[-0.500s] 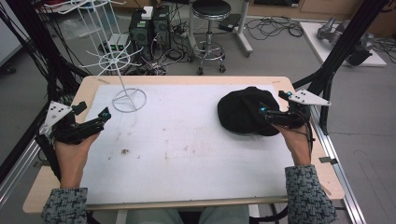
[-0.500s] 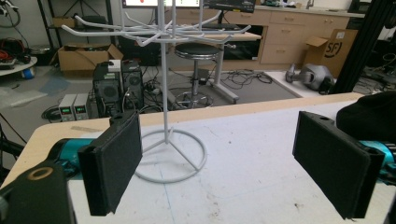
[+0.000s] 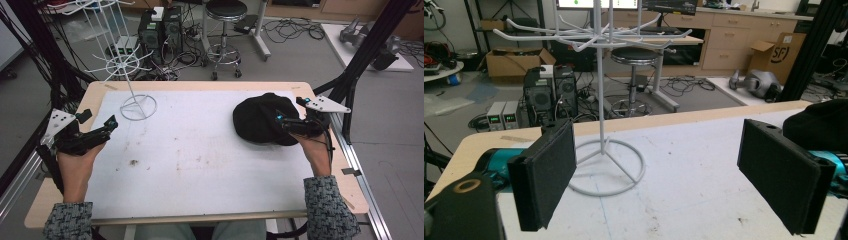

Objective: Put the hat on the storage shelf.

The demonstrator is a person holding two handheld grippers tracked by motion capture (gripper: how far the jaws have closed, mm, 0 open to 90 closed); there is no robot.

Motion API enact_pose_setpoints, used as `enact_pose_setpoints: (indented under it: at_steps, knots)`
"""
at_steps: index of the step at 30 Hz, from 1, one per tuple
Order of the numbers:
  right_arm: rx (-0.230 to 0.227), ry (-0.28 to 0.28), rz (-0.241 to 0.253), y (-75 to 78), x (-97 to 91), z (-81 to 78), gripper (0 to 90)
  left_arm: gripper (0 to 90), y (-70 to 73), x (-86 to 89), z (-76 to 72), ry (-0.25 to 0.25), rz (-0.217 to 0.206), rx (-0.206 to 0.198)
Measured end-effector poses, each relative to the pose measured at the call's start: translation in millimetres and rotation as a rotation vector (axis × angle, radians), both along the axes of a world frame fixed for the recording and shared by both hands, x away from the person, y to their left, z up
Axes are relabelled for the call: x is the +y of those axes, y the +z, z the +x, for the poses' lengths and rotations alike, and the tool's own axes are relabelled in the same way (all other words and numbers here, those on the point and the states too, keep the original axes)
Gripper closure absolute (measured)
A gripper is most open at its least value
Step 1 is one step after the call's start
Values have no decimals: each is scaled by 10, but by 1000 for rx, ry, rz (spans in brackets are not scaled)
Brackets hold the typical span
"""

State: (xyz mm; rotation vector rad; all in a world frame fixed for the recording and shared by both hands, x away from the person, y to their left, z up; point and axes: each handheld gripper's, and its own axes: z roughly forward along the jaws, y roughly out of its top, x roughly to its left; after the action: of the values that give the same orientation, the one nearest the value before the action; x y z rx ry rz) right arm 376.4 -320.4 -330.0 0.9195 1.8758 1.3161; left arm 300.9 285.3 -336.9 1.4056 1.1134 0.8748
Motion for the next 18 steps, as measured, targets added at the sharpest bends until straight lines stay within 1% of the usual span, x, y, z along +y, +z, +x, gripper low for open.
enact_pose_setpoints:
  at_steps: [3, 4, 6, 7, 8, 9, 12, 17, 18]
  knots:
    - [4, 8, -1, -53, 22, 57, 124, 161, -1, 14, -11, 1, 3, 1]
    - [8, 9, -13, -77, 28, 85, 124, 162, -3, 20, -19, 2, 3, 1]
    - [13, 9, -15, -92, 35, 103, 124, 161, -6, 26, -34, 5, 4, 1]
    - [21, 10, -21, -148, 48, 157, 132, 161, -8, 29, -43, 6, 4, 1]
    - [21, 10, -21, -148, 48, 157, 132, 161, -9, 32, -49, 5, 4, 2]
    - [32, 14, -23, -206, 61, 209, 140, 161, -10, 40, -63, 5, 5, 1]
    - [54, 16, -38, -280, 78, 280, 161, 161, -7, 49, -93, 7, 6, 0]
    - [93, 22, -42, -411, 113, 392, 177, 161, -11, 77, -142, 15, 6, 0]
    - [106, 30, -44, -436, 124, 417, 198, 161, -16, 94, -160, 18, 8, 2]
